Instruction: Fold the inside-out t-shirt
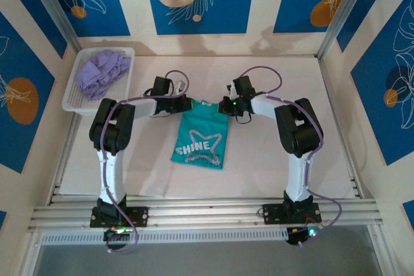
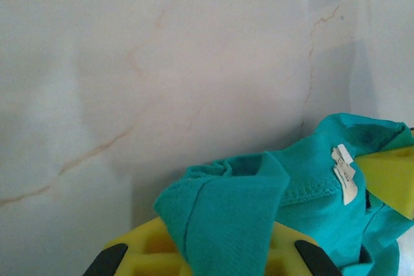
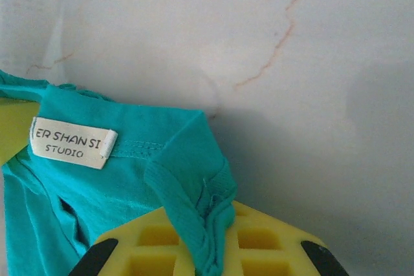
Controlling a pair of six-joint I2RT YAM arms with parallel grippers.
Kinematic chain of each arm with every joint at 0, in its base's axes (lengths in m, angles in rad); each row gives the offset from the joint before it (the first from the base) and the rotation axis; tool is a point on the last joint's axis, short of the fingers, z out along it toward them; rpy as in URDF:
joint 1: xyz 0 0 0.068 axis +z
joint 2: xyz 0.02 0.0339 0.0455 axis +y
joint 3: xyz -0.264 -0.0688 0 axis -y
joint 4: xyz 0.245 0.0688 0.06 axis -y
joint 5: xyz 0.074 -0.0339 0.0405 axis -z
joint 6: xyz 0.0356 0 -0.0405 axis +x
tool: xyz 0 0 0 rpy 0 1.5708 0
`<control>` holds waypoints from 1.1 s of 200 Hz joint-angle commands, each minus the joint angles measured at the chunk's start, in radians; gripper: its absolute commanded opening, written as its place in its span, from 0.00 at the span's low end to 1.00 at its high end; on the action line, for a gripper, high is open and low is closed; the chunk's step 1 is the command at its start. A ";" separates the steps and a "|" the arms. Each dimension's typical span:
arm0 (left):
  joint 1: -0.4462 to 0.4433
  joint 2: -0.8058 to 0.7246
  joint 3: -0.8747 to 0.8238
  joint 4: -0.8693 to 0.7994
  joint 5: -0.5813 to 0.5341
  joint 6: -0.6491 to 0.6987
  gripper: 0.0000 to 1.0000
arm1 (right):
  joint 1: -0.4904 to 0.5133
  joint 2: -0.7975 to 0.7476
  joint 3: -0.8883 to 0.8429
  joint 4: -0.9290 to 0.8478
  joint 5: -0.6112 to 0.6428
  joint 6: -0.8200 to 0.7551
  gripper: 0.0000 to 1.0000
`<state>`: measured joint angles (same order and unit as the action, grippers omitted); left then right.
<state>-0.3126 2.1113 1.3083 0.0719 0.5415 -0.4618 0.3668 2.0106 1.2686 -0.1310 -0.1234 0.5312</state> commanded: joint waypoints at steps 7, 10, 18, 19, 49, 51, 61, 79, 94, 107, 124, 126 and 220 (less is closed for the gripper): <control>0.016 -0.041 0.010 0.133 -0.020 -0.038 0.00 | -0.007 -0.065 0.025 0.051 0.030 -0.039 0.00; 0.017 -0.044 0.008 0.144 -0.025 -0.044 0.00 | -0.010 -0.066 0.029 0.055 0.029 -0.040 0.00; 0.017 -0.047 0.013 0.174 -0.036 -0.061 0.00 | -0.017 -0.071 0.043 0.059 0.030 -0.044 0.00; 0.018 -0.047 0.014 0.177 -0.037 -0.062 0.00 | -0.018 -0.070 0.046 0.059 0.029 -0.044 0.00; 0.030 -0.044 0.118 0.206 -0.068 -0.100 0.00 | -0.056 -0.061 0.191 0.041 0.024 -0.087 0.00; 0.030 -0.042 0.132 0.203 -0.072 -0.100 0.00 | -0.058 -0.059 0.206 0.039 0.025 -0.092 0.00; 0.032 -0.035 0.203 0.181 -0.078 -0.099 0.00 | -0.075 -0.051 0.284 0.017 0.017 -0.103 0.00; 0.032 -0.036 0.338 0.128 -0.077 -0.094 0.00 | -0.098 -0.058 0.418 -0.034 -0.003 -0.126 0.00; 0.030 -0.067 0.396 0.125 -0.079 -0.094 0.00 | -0.105 -0.097 0.473 -0.052 -0.007 -0.161 0.00; 0.026 -0.103 0.396 0.149 -0.070 -0.094 0.00 | -0.106 -0.147 0.462 -0.041 -0.009 -0.196 0.00; 0.018 -0.155 0.304 0.226 -0.057 -0.099 0.00 | -0.104 -0.215 0.374 0.006 -0.032 -0.222 0.01; 0.016 -0.162 0.287 0.238 -0.056 -0.101 0.00 | -0.103 -0.224 0.360 0.013 -0.037 -0.223 0.01; -0.111 -0.469 -0.704 0.911 0.046 -0.367 0.00 | 0.108 -0.658 -0.493 0.154 -0.030 -0.051 0.02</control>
<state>-0.3817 1.7473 0.7315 0.7391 0.5251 -0.7330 0.4065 1.4895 0.9031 0.0013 -0.1818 0.3859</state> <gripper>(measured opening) 0.061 0.114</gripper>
